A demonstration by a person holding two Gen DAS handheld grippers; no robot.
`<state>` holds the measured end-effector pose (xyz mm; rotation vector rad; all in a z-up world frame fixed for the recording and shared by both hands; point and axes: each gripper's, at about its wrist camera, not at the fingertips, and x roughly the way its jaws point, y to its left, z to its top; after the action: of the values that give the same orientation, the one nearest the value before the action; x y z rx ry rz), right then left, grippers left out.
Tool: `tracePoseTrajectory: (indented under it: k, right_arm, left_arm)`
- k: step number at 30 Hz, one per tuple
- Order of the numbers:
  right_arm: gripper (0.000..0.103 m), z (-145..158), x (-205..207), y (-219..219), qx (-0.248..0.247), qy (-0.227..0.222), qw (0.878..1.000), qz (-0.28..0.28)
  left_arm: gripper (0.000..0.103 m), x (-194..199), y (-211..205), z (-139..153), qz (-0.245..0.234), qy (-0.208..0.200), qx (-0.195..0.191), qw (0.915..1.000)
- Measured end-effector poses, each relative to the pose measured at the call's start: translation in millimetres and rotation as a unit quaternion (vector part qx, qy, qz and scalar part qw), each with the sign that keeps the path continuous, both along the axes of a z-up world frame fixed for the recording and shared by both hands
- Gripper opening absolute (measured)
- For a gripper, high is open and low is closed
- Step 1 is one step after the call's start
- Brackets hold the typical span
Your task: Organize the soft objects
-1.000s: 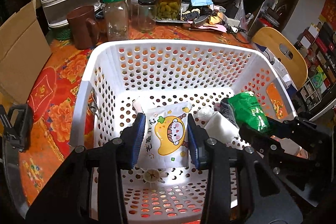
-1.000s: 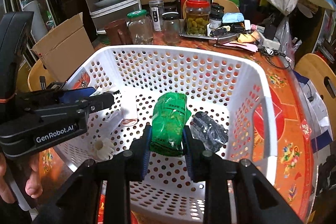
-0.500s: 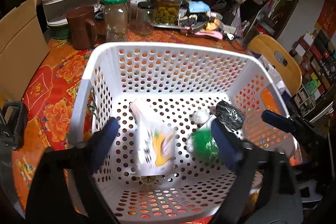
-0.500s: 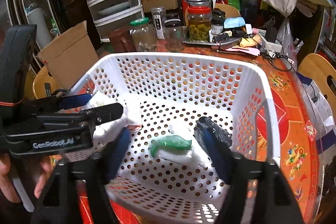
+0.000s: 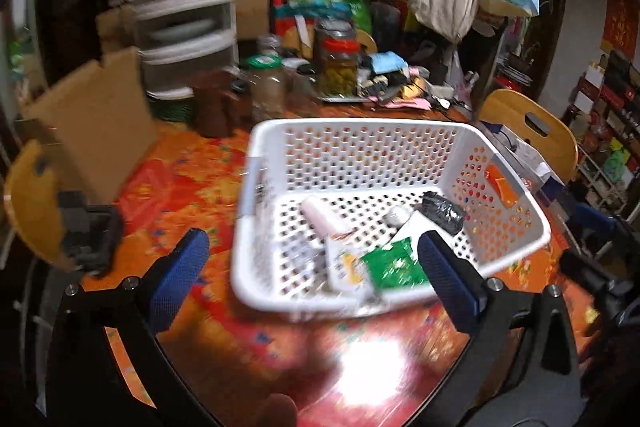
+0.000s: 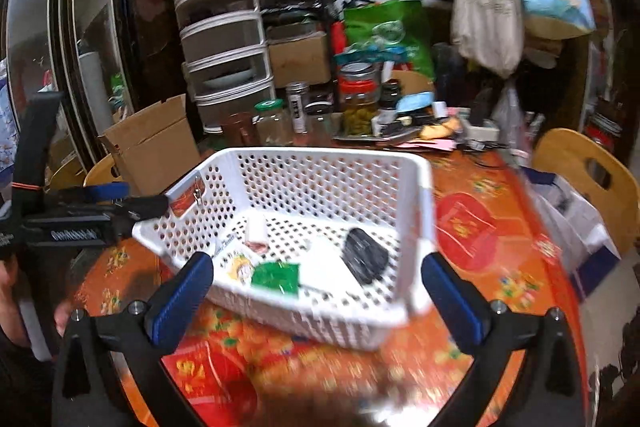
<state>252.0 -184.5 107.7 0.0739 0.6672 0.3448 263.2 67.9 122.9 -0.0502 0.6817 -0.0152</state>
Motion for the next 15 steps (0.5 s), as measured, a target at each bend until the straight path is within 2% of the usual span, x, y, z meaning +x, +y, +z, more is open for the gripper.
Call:
tracePoseTrajectory:
  k: [5,10,12,15]
  right_arm:
    - [0.103,11,-68,-33,0.018,-0.002,0.999,-0.034]
    - [0.103,19,-128,-44,0.018,-0.009,0.999,-0.049]
    - [0.103,23,-143,-41,0.007,-0.014,0.999,-0.044]
    - [0.103,28,-149,-35,0.002,-0.016,0.999,-0.036]
  left_arm:
    - [0.103,-76,4,6,0.013,-0.030,0.023,0.9992]
    - [0.103,-144,-7,9,0.005,-0.036,-0.001,0.9993]
    - [0.103,-160,-13,11,-0.004,-0.036,-0.021,0.9991]
    - [0.103,-172,-28,12,-0.008,-0.027,-0.012,0.9995]
